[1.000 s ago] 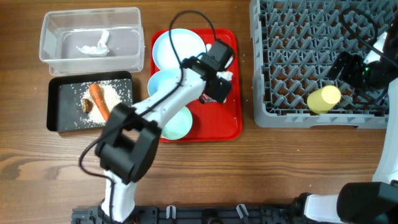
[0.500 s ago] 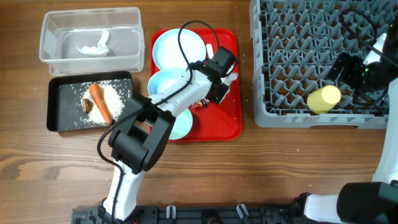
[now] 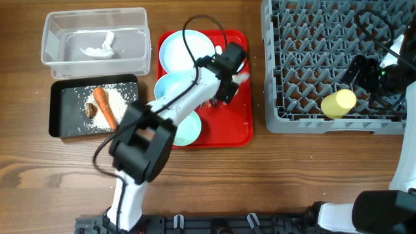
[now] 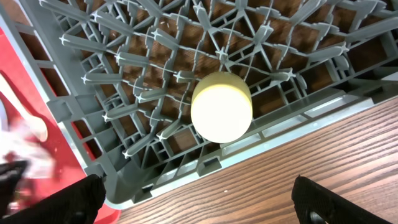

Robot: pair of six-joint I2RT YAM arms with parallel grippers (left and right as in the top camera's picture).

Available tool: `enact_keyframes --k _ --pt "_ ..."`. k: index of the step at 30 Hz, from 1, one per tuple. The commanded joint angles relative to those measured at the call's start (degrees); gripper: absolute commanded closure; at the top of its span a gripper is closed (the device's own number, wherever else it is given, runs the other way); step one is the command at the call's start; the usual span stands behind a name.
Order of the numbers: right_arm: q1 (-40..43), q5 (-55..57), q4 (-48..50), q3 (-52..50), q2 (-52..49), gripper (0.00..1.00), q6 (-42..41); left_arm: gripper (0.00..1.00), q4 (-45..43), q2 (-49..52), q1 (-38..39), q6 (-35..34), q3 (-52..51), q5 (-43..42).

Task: Sort waste into correct bins and load items into the dishwasher rack
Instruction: 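Grasp remaining tissue on red tray with left gripper, drop into clear bin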

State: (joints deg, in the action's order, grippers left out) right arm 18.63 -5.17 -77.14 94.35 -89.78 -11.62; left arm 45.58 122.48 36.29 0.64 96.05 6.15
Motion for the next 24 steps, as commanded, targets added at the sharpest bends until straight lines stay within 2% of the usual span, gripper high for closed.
enact_keyframes --k 1,8,15,21,23,24 --pt "-0.24 -0.94 -0.07 0.79 0.22 0.0 0.96 0.96 -1.99 -10.6 -0.81 -1.14 3.96 0.81" --pt "-0.24 -0.94 -0.07 0.79 0.22 0.0 0.96 0.96 -3.58 -14.1 -7.41 -1.14 3.96 1.18" --pt "-0.24 -1.11 -0.04 0.79 0.22 0.0 0.87 0.96 -10.49 -13.92 -25.62 -4.15 3.93 1.16" --pt "-0.24 -2.43 0.15 0.79 0.2 0.0 0.5 0.95 -18.73 -9.03 -36.61 -4.09 3.91 0.66" --pt "-0.24 -2.43 0.2 0.79 0.2 0.0 0.5 0.84 -20.65 -5.79 -38.88 -3.54 3.91 -1.36" --pt "-0.24 -2.43 0.2 0.79 0.2 0.0 0.52 0.64 -21.92 -3.52 -40.02 -3.17 3.91 -1.68"
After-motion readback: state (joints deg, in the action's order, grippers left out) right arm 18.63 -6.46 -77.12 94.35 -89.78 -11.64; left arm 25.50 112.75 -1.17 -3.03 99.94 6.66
